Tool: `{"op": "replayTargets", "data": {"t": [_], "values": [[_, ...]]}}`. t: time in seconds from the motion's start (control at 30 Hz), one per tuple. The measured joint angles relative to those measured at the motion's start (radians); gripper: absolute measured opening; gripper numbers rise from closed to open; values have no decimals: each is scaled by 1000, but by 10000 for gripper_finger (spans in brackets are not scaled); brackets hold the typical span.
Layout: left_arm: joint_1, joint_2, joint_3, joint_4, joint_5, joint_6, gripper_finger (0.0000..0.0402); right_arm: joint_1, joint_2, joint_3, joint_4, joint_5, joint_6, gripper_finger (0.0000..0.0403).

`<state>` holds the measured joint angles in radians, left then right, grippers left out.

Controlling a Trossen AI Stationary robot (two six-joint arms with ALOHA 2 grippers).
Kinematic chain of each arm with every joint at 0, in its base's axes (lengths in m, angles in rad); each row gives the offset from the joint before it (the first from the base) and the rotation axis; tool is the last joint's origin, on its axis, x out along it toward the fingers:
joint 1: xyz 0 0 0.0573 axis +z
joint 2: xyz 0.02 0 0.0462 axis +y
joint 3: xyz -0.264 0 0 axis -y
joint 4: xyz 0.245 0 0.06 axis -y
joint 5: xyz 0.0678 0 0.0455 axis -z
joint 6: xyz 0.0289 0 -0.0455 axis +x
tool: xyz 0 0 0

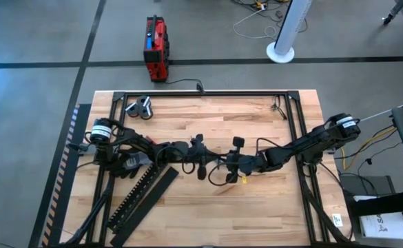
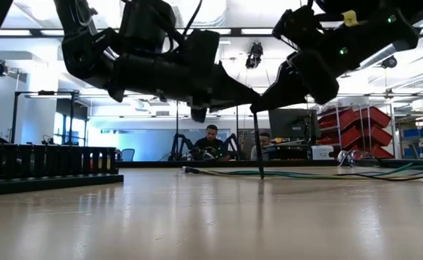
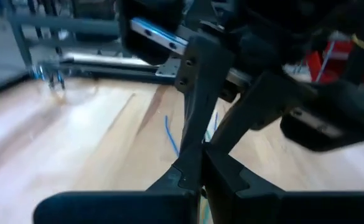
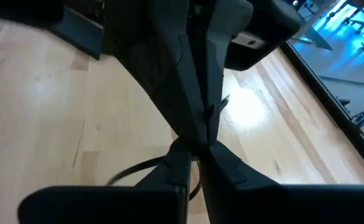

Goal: Ziptie cables
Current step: Wrap the cable wires with the black zip tie

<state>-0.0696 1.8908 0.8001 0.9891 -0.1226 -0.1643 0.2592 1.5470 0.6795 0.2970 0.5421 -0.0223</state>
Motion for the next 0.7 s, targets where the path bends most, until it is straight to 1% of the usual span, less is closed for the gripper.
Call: {"op": "replayTargets", "data": {"t": [0.1, 0.17, 0.23, 0.33, 0.43, 0.53, 0.63, 0.7], "values": [[0, 1, 0, 11, 3, -126, 0, 2, 13, -3, 7, -4, -17, 8], [0, 0, 4, 66, 6, -184, 0, 3, 33, -4, 2, -20, -25, 7], [0, -4, 6, 125, 18, -213, 0, 2, 57, -7, -7, -27, -27, 6], [0, -4, 5, 169, 52, -247, 0, 2, 87, -5, 8, -27, -20, 4], [0, -10, 5, 180, 65, -232, 0, 3, 120, -7, -2, -27, -10, 0], [0, -10, 3, 152, 85, -195, 0, 5, 122, -7, 2, -25, -9, 1], [0, -14, -3, 137, 93, -124, 0, 9, 113, -7, -5, -23, -18, 1], [0, -25, -10, 99, 114, -66, 0, 14, 95, -7, -1, -21, -31, 1]]}}
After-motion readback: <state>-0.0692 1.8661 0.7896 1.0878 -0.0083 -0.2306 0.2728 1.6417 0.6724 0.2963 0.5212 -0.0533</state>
